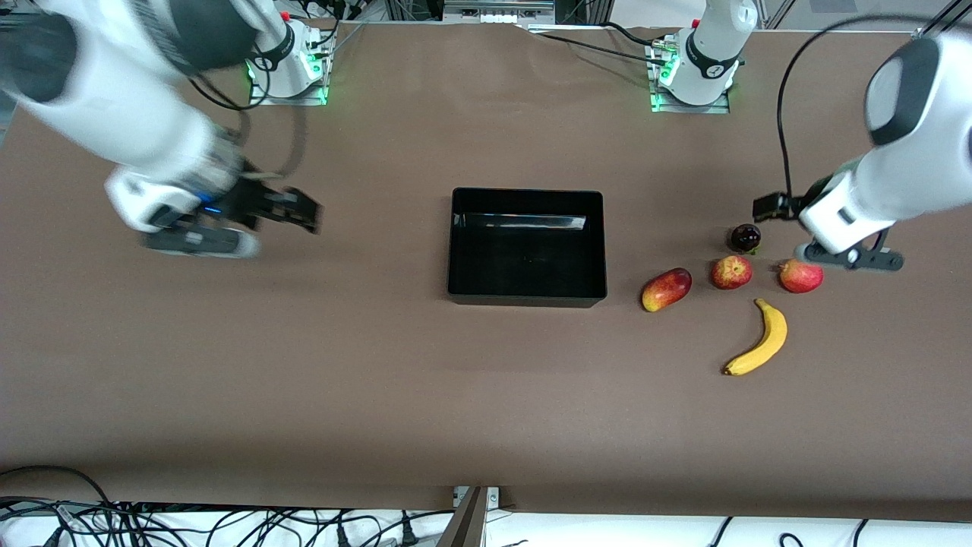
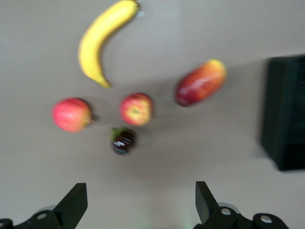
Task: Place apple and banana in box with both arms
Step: 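Retract the right gripper while the left gripper reaches the red apple, then lower the left gripper and close it on the red apple, then carry the red apple with the left gripper into the black box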
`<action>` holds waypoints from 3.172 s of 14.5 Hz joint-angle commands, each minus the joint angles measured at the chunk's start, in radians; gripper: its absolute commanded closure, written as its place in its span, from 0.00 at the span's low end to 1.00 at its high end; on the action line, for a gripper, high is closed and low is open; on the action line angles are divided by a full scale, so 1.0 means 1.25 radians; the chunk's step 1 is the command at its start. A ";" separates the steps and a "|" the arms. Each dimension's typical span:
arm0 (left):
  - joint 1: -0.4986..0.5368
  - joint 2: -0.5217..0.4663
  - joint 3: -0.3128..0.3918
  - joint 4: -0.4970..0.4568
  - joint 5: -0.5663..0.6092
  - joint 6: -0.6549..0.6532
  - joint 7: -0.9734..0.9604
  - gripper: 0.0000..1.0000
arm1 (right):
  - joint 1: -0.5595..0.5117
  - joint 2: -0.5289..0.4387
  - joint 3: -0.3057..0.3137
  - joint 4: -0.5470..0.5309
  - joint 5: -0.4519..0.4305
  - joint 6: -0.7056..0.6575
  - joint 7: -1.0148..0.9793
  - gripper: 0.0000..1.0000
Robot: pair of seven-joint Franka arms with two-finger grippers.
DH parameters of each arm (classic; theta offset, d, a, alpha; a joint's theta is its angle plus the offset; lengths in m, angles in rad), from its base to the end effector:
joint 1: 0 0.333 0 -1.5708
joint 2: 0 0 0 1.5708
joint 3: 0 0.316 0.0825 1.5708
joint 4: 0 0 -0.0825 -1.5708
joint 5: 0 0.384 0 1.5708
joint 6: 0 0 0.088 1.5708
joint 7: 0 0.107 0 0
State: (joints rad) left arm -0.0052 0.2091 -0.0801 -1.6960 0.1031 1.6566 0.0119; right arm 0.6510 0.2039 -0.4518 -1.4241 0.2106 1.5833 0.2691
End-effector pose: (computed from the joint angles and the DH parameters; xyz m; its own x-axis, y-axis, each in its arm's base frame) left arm 0.5941 -0.0375 0.4523 0.9634 -0.1055 -0.2465 -0.1282 -0.9887 -0.0778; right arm 0.5888 0.1696 0.5870 0.9963 -0.0648 -0.0561 -0.0707 -0.9913 -0.1107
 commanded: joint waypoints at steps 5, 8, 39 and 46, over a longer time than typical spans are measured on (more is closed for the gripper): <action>0.002 0.117 -0.005 -0.069 0.060 0.192 0.008 0.00 | -0.260 -0.169 0.140 -0.142 -0.095 -0.070 -0.166 0.00; 0.003 0.131 -0.005 -0.096 0.066 0.267 0.008 0.00 | -0.379 -0.199 0.252 -0.175 -0.140 -0.062 -0.197 0.00; -0.041 0.184 -0.237 0.052 -0.013 0.109 -0.078 0.98 | -0.375 -0.158 0.269 -0.109 -0.173 -0.009 -0.183 0.00; -0.213 0.285 -0.235 0.040 -0.049 0.242 -0.382 0.91 | -0.375 -0.158 0.269 -0.109 -0.172 0.003 -0.182 0.00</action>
State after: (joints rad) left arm -0.2370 0.5303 -0.3844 -1.6711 0.0569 1.9355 -0.4244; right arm 0.1973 -0.0029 -0.1295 -1.5822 0.0044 1.5908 0.0358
